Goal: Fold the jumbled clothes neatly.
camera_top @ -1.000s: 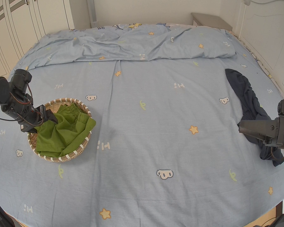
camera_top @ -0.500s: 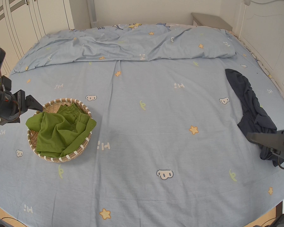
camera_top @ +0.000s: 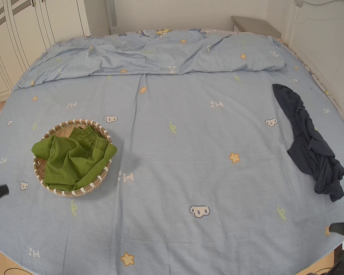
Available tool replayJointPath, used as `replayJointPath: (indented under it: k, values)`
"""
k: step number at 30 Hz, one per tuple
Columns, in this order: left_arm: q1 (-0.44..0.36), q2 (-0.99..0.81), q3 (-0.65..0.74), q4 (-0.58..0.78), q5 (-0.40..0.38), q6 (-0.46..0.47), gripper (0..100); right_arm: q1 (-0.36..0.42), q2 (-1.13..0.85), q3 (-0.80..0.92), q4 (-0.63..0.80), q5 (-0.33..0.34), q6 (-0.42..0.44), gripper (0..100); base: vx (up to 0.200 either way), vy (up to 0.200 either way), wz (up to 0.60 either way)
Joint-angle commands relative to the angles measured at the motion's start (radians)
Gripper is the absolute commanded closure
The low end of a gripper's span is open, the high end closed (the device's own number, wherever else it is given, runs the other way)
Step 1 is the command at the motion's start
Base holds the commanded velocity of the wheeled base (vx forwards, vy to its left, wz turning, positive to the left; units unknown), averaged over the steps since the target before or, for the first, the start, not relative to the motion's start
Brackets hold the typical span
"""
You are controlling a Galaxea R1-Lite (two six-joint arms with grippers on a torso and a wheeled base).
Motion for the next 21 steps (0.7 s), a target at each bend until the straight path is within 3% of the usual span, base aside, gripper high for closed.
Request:
replayJointPath:
  k: [1, 5, 6, 7, 9, 13, 16, 18, 21]
  values:
    - [0.096, -0.439, 0.326, -0.008, 0.018, -0.006, 0, -0.007, -0.363, 0.008, 0.249, -0.005, -0.012, 0, 0.0, 0.0, 0.0]
    - [0.112, -0.503, 0.436, -0.057, 0.016, -0.004, 0, -0.021, -0.363, 0.017, 0.251, -0.036, -0.013, 0, 0.0, 0.0, 0.0]
    - [0.103, -0.591, 0.577, -0.163, 0.021, 0.013, 0, -0.04, -0.363, 0.033, 0.254, -0.091, -0.019, 0, 0.0, 0.0, 0.0]
    - [0.102, -0.602, 0.594, -0.183, 0.021, 0.017, 0, -0.044, -0.363, 0.036, 0.252, -0.1, -0.019, 0, 0.0, 0.0, 0.0]
    - [0.099, -0.701, 0.77, -0.382, 0.022, 0.071, 0, -0.069, -0.363, 0.063, 0.251, -0.185, -0.033, 0, 0.0, 0.0, 0.0]
    - [0.089, -0.74, 0.892, -0.628, 0.056, 0.109, 0, -0.073, -0.363, 0.134, 0.245, -0.404, -0.133, 0, 0.0, 0.0, 0.0]
    - [0.077, -0.753, 0.942, -0.706, 0.099, 0.22, 0, -0.072, -0.363, 0.183, 0.232, -0.564, -0.231, 0, 0.0, 0.0, 0.0]
    - [0.07, -0.772, 0.958, -0.749, 0.128, 0.333, 0, -0.073, -0.363, 0.198, 0.197, -0.645, -0.246, 0, 0.0, 0.0, 0.0]
    - [0.07, -0.772, 0.961, -0.758, 0.173, 0.394, 0, -0.073, -0.363, 0.224, 0.153, -0.754, -0.253, 0, 0.0, 0.0, 0.0]
